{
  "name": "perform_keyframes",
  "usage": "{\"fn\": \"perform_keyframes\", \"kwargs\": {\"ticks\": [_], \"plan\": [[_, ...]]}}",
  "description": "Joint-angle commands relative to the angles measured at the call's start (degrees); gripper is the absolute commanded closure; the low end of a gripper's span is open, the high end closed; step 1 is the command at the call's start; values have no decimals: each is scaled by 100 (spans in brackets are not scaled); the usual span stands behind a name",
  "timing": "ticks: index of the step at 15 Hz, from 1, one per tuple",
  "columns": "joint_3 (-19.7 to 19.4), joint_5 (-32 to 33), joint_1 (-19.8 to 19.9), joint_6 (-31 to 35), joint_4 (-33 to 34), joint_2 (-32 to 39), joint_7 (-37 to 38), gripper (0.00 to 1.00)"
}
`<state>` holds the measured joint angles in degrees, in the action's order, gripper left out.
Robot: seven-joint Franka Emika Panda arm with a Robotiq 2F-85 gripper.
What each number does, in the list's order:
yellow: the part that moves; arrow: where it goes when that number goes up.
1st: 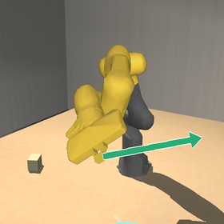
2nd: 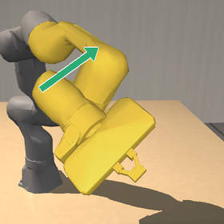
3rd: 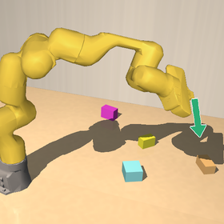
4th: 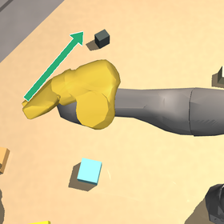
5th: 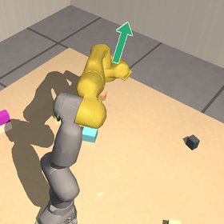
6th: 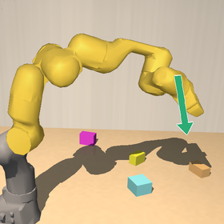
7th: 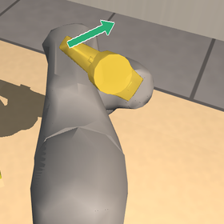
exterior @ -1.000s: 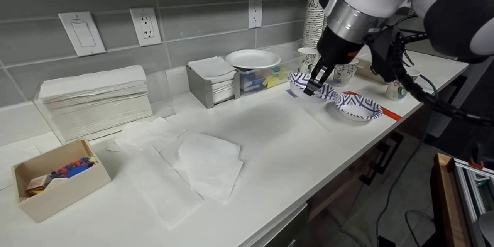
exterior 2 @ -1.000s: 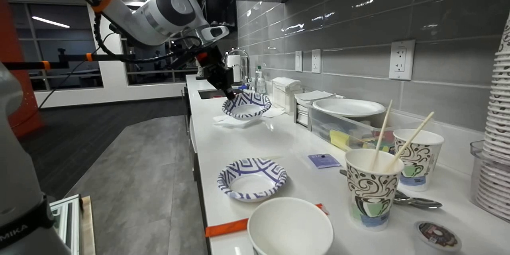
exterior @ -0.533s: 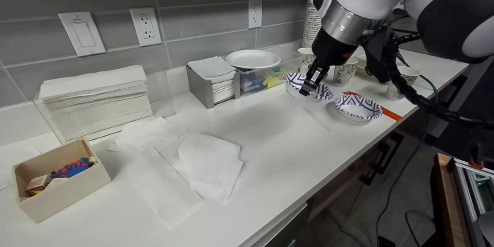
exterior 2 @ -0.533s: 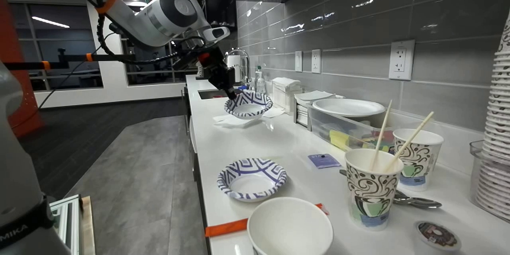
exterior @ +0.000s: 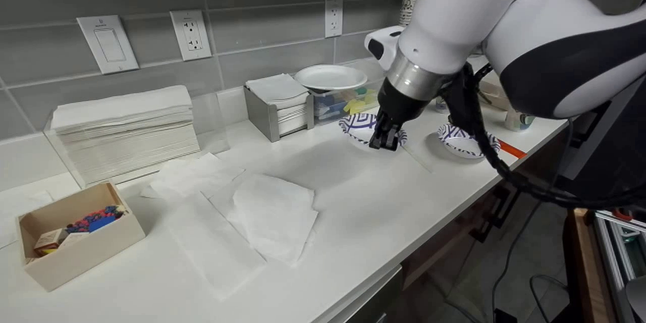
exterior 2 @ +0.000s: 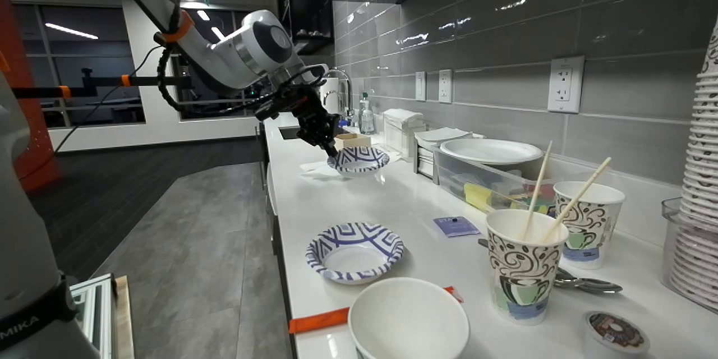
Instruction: Unstack the black and white bowls.
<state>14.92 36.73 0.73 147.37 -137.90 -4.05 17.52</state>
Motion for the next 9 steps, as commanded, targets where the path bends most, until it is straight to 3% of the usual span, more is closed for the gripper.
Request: {"fn": "perform_keyframes", "kwargs": {"ticks": [1,5,6,7,8,9], "plan": [[38,924,-60,283,601,910,92,99],[-41,1709,-136,382,1080,1548,93,99],[-39,1702,-126,351,1173,1644,23,72],[-17,1628,-128,278,1237,1646,2,70],[-283,1076,-438,342,1230,1591,-308,64],[-231,671,-435,384,1210,1523,-552,56]]}}
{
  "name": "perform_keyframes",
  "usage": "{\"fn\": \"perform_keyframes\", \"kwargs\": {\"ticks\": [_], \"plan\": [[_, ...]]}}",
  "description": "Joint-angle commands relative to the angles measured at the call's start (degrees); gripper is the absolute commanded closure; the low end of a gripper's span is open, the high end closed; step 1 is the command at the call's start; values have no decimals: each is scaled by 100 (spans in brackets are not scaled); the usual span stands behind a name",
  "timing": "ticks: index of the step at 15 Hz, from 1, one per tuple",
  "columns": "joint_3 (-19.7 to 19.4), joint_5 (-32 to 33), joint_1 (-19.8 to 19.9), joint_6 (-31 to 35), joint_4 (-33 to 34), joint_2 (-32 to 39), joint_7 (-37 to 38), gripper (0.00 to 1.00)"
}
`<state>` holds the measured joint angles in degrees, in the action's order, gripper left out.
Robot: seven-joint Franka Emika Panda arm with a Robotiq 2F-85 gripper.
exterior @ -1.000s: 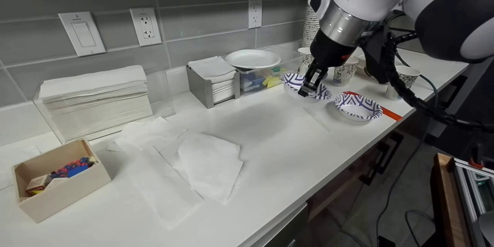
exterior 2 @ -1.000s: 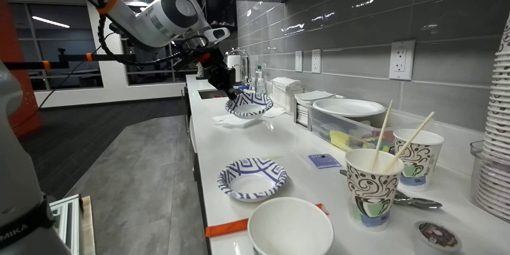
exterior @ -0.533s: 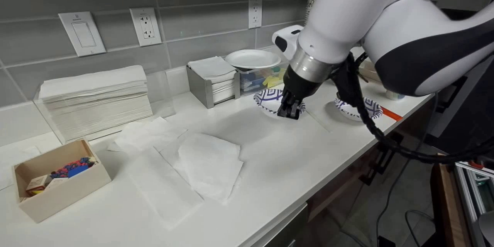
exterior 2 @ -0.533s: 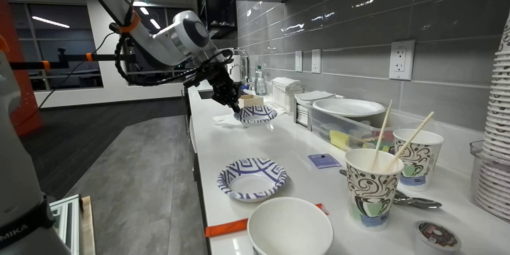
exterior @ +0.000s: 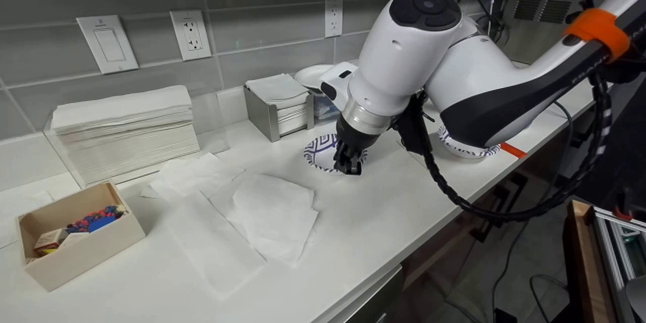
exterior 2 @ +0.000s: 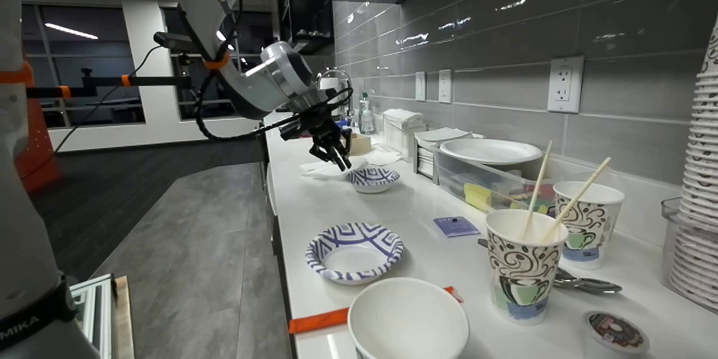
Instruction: Unstack the black and white bowls.
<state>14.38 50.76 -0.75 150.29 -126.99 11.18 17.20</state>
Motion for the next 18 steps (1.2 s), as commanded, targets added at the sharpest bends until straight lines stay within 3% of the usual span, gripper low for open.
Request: {"fn": "perform_keyframes", "kwargs": {"ticks": [1,2,4,5,6,8,13,15,16,18], "plan": [[-149,-1143,-341,-43,88,-159,-769,49],[-127,-1593,-395,-166,67,-309,-989,42],[604,-2566,107,-821,-31,-631,-1033,27],[708,-3040,149,-1048,-33,-772,-1142,18],[163,-3480,-415,-1430,-42,-1073,-1109,11],[18,-3560,-491,-1899,-140,-1520,-570,0],[-254,-4043,-490,-2613,-365,-2388,276,0],[-402,-4684,-522,-2506,-556,-2603,219,0],[-304,-4202,-473,-2566,-217,-2296,130,0],[-360,-4478,-457,-2564,-350,-2461,128,0]]}}
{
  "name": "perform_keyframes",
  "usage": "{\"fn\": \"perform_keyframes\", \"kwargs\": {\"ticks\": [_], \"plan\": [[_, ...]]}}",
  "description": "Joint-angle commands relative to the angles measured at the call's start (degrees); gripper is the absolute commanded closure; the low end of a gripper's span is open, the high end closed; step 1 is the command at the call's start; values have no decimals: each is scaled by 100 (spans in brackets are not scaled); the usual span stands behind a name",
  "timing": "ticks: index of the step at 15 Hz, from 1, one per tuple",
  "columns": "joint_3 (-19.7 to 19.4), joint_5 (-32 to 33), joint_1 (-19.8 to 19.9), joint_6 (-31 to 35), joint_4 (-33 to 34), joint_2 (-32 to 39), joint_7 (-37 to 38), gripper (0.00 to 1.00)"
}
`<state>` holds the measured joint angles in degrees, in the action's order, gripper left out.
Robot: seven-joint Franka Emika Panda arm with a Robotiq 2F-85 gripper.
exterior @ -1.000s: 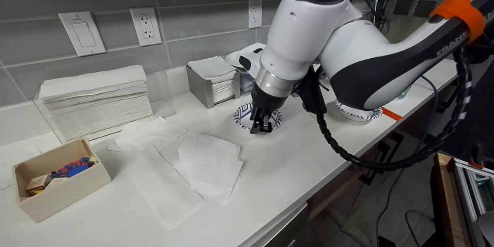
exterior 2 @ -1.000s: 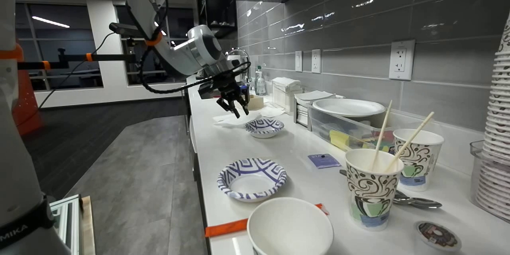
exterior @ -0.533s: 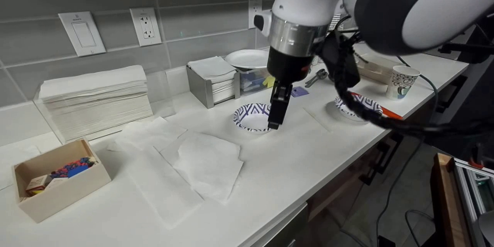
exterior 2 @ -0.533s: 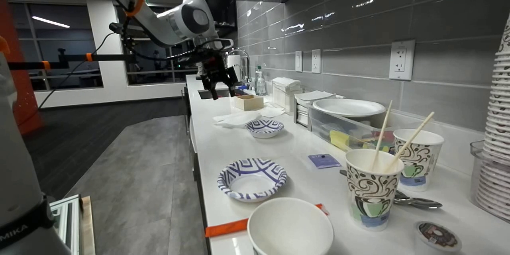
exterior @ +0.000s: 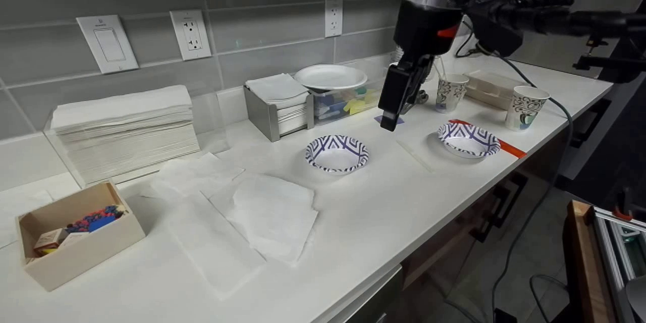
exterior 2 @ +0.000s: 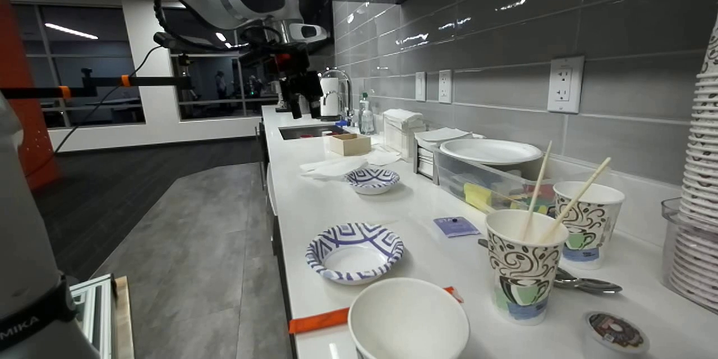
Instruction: Unstack the black and white bowls.
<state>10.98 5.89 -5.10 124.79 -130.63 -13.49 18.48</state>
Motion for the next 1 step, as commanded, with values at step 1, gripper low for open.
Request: {"fn": "perform_keyframes", "kwargs": {"ticks": [1], "plan": [[-28,-31,-19,-14,-24,-29,8,0]]}}
